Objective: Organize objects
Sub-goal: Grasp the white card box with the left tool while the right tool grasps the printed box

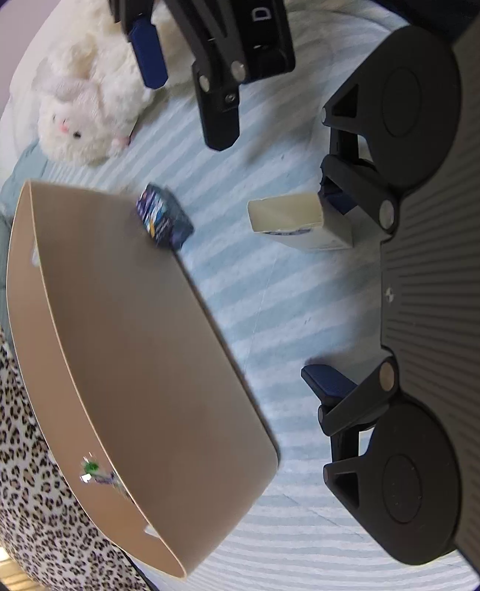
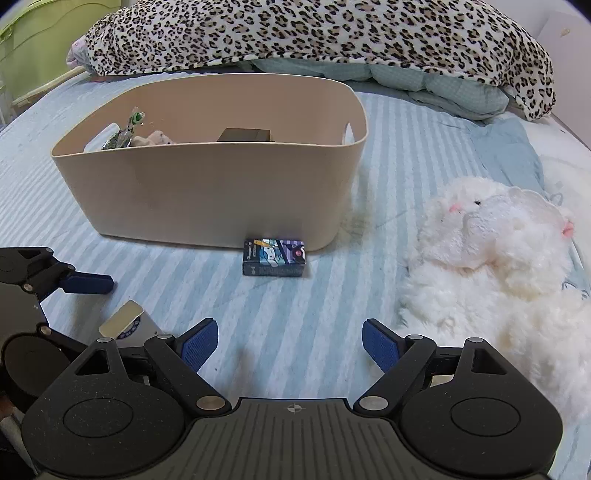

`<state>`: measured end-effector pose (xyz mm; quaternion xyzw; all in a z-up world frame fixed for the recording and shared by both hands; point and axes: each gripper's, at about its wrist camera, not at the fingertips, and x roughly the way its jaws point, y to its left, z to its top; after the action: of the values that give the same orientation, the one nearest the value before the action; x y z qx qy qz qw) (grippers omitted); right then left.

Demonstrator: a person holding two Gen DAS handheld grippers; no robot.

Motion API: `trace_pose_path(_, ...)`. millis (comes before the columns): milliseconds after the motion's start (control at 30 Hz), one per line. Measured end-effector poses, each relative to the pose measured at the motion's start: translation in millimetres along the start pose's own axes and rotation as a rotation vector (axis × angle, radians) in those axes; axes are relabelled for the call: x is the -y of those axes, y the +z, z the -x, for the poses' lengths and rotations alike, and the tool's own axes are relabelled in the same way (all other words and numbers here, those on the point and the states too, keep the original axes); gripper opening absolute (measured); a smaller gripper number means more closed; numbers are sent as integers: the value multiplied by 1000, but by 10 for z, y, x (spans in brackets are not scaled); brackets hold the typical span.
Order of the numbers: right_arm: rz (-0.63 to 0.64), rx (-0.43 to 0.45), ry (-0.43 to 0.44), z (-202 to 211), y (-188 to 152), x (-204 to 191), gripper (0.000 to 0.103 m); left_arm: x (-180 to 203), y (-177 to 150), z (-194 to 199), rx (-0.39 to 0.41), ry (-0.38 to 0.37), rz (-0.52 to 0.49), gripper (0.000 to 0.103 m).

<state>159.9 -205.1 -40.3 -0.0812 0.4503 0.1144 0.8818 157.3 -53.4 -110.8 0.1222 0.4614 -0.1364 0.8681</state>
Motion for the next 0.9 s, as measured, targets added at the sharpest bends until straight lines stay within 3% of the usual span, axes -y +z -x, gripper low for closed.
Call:
trace_pose_path(400,-22,63,14,-293,129,-37,87,-501,68,-76,23,-3,188,86)
trace_pose_path(600,-64,34,33,-554,195,-7,87,-683,86,-95,50,-31,266,86)
trace_pose_path(667,-68,38,28,-606,205,-13,86,-717,104,-82,67,-37,277,82)
trace_pose_path(733,-69,45,27,-644,208,-13,81,-735,111,-78,69,-31,271,67)
trace_pose_path(800,-76,47,34,-681,206,-8,77,-760,114,-70,59,-21,277,60)
trace_pose_path(867,-81,48,39,-705,200,-2,69,-796,112,-34,51,-31,289,46)
trace_pose_path(900,-80,50,40,-720,198,-6,61,-791,125,-36,47,-43,291,31)
